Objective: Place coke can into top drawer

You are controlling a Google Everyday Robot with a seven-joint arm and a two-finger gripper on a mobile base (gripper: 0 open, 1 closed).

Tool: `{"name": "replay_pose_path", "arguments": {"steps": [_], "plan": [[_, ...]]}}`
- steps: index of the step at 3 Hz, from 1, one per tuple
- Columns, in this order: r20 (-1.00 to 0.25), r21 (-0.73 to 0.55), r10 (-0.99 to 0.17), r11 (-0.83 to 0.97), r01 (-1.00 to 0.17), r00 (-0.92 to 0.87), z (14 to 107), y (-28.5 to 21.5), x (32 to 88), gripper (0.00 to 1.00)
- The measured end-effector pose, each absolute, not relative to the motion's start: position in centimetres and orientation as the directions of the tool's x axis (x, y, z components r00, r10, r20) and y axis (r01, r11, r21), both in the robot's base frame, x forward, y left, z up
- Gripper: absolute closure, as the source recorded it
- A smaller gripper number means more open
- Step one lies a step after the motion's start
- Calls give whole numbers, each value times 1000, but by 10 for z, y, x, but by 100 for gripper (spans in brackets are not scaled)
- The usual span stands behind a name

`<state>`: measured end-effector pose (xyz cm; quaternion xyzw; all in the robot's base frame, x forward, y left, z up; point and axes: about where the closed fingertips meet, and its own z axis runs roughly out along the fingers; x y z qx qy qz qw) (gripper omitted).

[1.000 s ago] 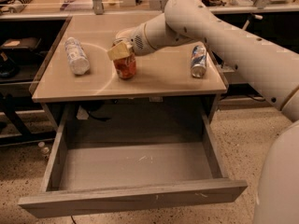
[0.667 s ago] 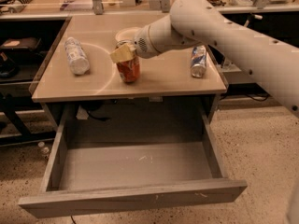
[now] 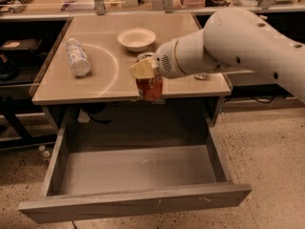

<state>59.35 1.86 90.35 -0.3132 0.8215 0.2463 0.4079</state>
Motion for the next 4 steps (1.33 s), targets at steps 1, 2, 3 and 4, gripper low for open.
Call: {"name": "replay_pose_path", "arguments": {"steps": [1, 2, 3, 4], "plan": [[-815, 168, -267, 740, -651, -514, 897, -1, 544, 100], [-815, 168, -267, 740, -651, -514, 897, -1, 544, 100], [-781, 235, -223, 761, -605, -583, 868, -2, 524, 100], [-737, 307, -157, 789, -532, -658, 817, 1, 497, 100]]}}
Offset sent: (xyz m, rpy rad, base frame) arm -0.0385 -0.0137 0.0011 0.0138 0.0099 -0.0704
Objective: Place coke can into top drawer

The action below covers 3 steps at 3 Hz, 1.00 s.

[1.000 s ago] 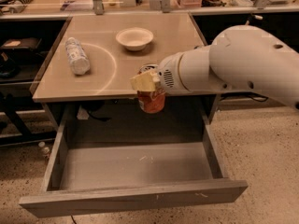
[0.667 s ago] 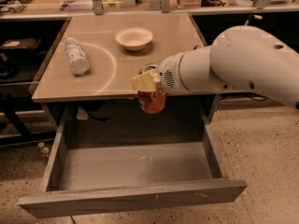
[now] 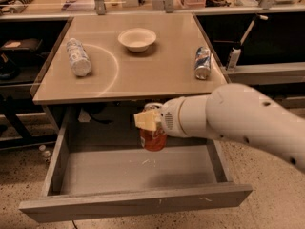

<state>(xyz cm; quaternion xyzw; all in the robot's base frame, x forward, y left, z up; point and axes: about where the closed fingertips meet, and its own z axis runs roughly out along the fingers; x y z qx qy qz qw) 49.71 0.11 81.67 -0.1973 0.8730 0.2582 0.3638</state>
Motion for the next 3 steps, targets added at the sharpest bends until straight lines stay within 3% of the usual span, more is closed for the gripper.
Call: {"name": "replay_pose_path", "arguments": {"steps": [3], "plan": [[-685, 397, -106, 775, -491, -721, 746, 20, 483, 100]]}}
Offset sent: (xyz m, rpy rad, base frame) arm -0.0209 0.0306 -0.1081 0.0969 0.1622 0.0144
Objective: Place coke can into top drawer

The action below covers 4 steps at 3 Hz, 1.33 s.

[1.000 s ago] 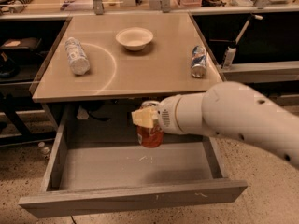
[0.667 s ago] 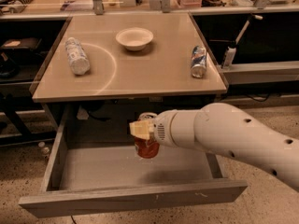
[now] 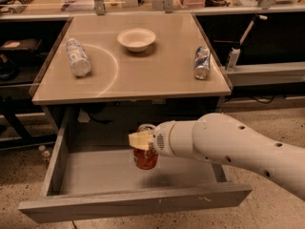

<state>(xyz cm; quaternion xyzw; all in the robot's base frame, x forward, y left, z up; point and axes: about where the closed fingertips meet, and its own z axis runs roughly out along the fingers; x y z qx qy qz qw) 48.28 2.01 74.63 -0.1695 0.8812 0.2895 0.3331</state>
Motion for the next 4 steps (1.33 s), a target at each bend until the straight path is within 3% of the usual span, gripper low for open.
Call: {"name": "replay_pose_path", "arguments": {"steps": [4], "plan": [[-810, 297, 18, 874, -384, -586, 697, 9, 548, 100]]}}
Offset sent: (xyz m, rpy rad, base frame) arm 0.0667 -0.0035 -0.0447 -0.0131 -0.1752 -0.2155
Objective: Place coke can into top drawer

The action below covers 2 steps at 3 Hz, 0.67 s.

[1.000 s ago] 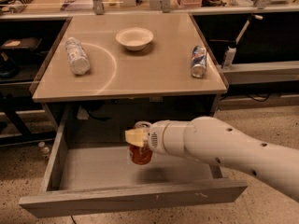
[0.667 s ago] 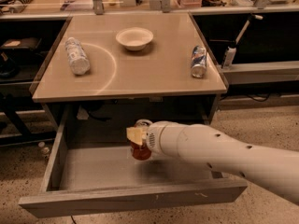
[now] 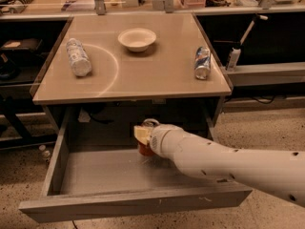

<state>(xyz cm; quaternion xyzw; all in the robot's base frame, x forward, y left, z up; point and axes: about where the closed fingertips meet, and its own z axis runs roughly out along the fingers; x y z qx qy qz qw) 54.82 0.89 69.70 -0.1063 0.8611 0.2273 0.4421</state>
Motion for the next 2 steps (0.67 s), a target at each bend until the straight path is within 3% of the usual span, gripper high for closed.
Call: {"name": "replay_pose_path", "arguments": {"steps": [2], "plan": [[-844, 264, 59, 910, -319, -532, 673, -3, 568, 100]]}}
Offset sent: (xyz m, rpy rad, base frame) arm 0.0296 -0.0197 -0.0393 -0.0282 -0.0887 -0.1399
